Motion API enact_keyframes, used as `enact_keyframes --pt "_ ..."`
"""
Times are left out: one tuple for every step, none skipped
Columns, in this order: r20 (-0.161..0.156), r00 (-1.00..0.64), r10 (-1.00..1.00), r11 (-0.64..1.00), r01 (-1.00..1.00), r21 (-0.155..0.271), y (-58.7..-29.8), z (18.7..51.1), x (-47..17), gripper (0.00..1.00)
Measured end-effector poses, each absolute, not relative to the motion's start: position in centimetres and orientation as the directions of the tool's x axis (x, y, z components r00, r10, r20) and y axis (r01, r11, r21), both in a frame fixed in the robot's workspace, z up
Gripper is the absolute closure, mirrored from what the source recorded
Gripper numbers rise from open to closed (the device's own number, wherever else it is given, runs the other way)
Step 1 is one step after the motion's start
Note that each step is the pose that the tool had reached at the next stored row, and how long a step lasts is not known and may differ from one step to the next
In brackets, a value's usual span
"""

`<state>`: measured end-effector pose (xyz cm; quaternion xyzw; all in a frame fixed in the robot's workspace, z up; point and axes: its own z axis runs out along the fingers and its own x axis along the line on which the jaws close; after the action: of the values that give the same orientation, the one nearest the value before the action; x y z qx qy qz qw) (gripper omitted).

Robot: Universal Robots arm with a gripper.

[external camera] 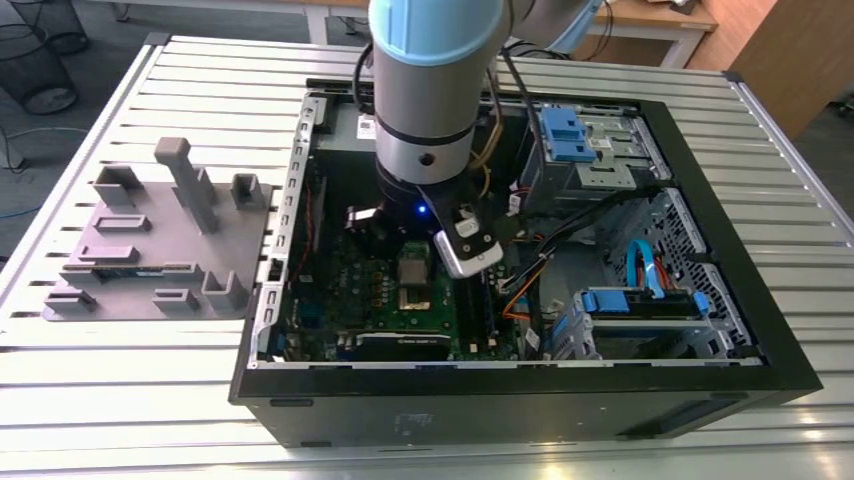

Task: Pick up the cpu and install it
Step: 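Place the cpu into insertion slot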

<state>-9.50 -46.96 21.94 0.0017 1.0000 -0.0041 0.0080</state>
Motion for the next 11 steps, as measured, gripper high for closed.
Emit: enact_keyframes --pt "-0.016 -1.0 0.003 1.0 0.004 -0.008 -47.06 21.9 -9.5 0.53" --pt "-0.016 -1.0 0.003 1.0 0.004 -0.008 -47.18 21.87 -9.5 0.53" --pt "-0.016 -1.0 0.003 1.0 0.004 -0.008 -47.3 21.82 -9.49 0.53" --pt "-0.016 -1.0 0.003 1.0 0.004 -0.008 -47.42 21.75 -9.48 0.53" --pt "-0.016 -1.0 0.003 1.0 0.004 -0.008 -47.49 21.67 -9.48 0.53" --pt "-0.016 -1.0 0.004 1.0 0.004 -0.008 -47.54 21.58 -9.49 0.53" --pt "-0.016 -1.0 0.004 1.0 0.004 -0.008 -47.58 21.5 -9.49 0.53" --pt "-0.016 -1.0 0.003 1.0 0.004 -0.008 -47.64 21.43 -9.48 0.53" --pt "-0.016 -1.0 0.004 1.0 0.004 -0.008 -47.66 21.36 -9.49 0.53" --pt "-0.016 -1.0 0.004 1.0 0.004 -0.008 -47.67 21.35 -9.49 0.53" --pt "-0.016 -1.0 0.004 1.0 0.004 -0.008 -47.67 21.35 -9.49 0.53"
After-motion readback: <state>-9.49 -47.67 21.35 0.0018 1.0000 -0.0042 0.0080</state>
